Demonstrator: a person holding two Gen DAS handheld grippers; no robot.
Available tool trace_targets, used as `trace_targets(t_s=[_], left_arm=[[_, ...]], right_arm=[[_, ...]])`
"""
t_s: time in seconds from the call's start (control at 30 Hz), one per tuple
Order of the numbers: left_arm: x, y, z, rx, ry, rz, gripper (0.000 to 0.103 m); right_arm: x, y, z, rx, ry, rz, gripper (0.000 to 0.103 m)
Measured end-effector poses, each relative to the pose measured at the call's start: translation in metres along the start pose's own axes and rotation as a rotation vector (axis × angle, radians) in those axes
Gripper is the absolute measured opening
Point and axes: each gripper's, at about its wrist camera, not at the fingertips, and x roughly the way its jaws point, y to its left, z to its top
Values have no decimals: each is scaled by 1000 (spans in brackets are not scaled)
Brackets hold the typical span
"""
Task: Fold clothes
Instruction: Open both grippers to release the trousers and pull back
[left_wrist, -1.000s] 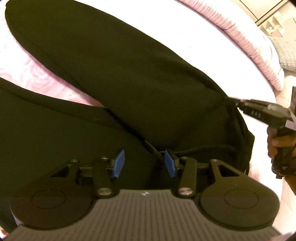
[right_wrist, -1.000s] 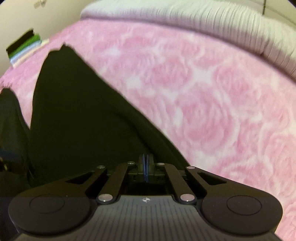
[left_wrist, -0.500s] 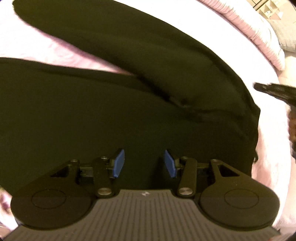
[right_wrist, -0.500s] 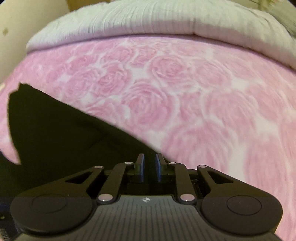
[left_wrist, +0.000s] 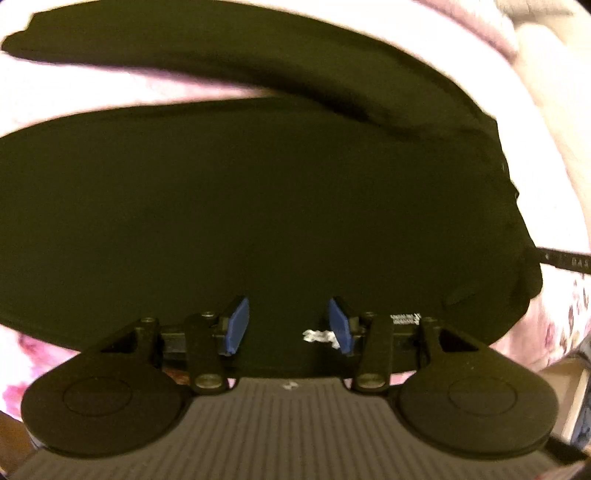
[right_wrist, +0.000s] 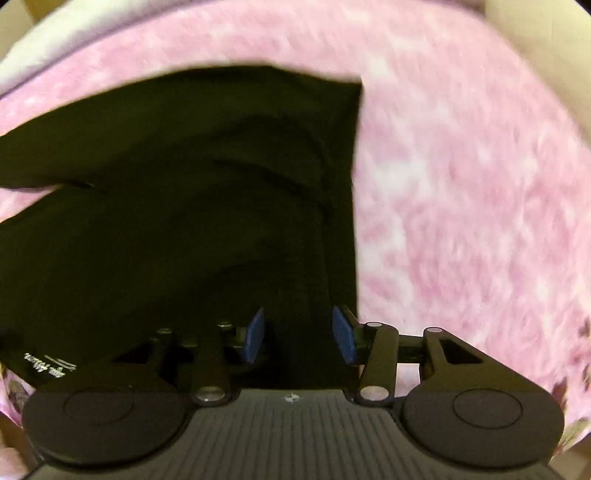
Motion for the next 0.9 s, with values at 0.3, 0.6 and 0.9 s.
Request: trace_targets(t_s=[0.3, 0.6, 0.9], left_arm=[[-3, 8, -37, 35, 53, 44, 48], [-121, 0, -106, 65, 7, 122, 48], [-247, -16, -143, 100, -127, 108, 58]], right_arm=[[8, 14, -40, -19, 65, -182, 59], [-129, 25, -112, 107, -80, -31, 69], [-243, 78, -162, 119, -85, 72, 81]])
